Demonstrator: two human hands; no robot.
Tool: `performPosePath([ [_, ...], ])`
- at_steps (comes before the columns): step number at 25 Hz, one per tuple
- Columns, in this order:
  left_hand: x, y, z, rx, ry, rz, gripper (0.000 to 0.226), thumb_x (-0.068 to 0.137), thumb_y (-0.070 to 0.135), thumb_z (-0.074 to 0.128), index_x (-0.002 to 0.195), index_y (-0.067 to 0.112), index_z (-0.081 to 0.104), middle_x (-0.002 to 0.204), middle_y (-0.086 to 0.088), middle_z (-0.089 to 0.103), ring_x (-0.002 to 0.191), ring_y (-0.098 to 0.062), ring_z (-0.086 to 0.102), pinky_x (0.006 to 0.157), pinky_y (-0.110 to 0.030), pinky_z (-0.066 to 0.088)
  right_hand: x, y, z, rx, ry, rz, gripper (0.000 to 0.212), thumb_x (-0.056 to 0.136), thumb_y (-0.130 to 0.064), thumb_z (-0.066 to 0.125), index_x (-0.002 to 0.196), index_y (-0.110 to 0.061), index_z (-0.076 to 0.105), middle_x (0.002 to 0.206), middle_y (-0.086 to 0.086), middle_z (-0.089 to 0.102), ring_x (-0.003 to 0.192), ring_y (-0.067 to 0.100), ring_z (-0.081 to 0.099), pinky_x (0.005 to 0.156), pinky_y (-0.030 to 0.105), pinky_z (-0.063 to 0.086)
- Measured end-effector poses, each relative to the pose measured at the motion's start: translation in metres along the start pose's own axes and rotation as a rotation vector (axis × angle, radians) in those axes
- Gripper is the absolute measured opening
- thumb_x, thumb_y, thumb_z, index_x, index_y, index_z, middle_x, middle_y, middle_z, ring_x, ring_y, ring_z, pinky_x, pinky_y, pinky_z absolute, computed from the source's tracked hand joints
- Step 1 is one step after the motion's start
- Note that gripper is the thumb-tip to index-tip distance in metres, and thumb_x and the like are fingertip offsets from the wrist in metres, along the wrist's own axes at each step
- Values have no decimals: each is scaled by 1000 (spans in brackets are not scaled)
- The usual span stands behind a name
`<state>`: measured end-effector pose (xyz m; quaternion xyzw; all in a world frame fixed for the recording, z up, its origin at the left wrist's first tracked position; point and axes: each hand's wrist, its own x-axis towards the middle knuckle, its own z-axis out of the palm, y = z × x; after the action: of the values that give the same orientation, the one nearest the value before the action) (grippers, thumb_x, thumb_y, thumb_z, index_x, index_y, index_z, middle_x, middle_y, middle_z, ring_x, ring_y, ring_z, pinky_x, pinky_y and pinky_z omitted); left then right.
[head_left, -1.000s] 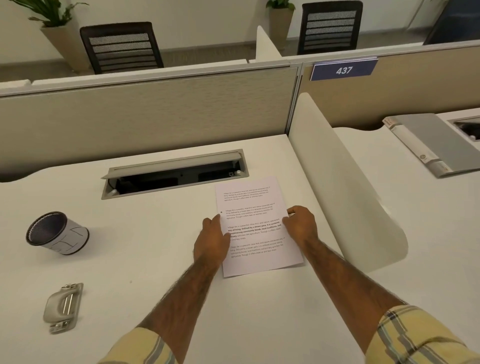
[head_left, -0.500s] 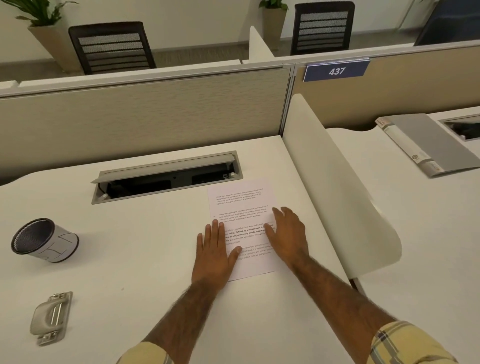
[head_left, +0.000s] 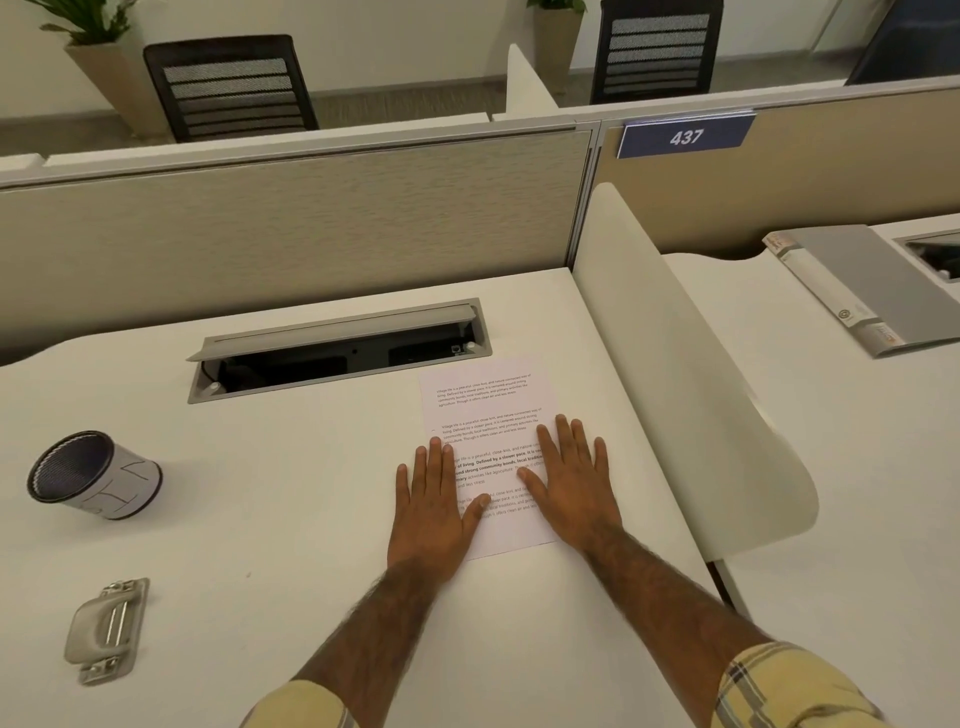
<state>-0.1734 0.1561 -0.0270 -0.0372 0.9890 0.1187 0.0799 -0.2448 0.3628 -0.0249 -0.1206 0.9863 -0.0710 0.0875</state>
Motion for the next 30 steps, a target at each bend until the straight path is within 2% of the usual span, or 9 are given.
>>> performPosePath([
  [6, 0, 2, -3, -1, -9, -9, 85, 93, 71, -4, 157, 19, -27, 165, 1, -33, 154, -19, -27, 127, -45, -12, -1, 0, -3, 10, -10, 7, 81, 93, -69, -1, 161, -26, -1, 170, 6, -9, 156, 26, -10, 125, 54, -3],
  [12, -10, -8, -18, -64, 50, -59, 91, 86, 75, -19, 159, 21, -22, 166, 2, -32, 154, -18, -27, 127, -44, -11, -21, -10, -8, 8, 114, 0, 77, 98, -62, 2, 159, -21, 25, 169, 12, 16, 156, 30, 11, 125, 55, 1],
  [14, -27, -30, -23, -44, 77, -84, 92, 87, 75, -19, 160, 21, -18, 168, 2, -29, 155, -17, -26, 128, -44, -10, -28, -19, -8, 6, 127, -49, 78, 97, -61, 4, 157, -19, 32, 167, 13, 21, 155, 31, 16, 125, 54, 1],
  [18, -87, -96, -33, 42, 134, -184, 82, 98, 68, -5, 162, 17, -12, 170, 0, -21, 156, -17, -22, 128, -44, -7, -42, -52, -4, -17, 155, -200, 69, 99, -52, 20, 148, -13, 49, 160, 19, 37, 149, 36, 31, 123, 56, 10],
  [23, -185, -176, -36, 31, 180, -293, 81, 100, 67, 2, 163, 16, -6, 172, 0, -13, 158, -18, -12, 127, -39, -8, -71, -130, 1, 6, 149, -357, 63, 99, -48, 24, 141, -14, 57, 156, 17, 44, 147, 33, 36, 122, 52, 10],
  [27, -239, -214, -28, -5, 141, -319, 84, 97, 71, -2, 161, 18, -10, 170, 3, -17, 157, -15, -16, 127, -36, -7, -109, -193, 15, 45, 141, -464, 55, 98, -40, 35, 133, -10, 64, 146, 18, 55, 138, 34, 51, 118, 49, 20],
  [30, -244, -223, -23, -24, 107, -263, 85, 96, 70, -1, 161, 17, -10, 170, 2, -20, 156, -15, -20, 127, -37, -6, -135, -230, 30, 68, 87, -496, 42, 97, -31, 59, 132, -8, 66, 141, 17, 60, 131, 34, 57, 114, 49, 38],
])
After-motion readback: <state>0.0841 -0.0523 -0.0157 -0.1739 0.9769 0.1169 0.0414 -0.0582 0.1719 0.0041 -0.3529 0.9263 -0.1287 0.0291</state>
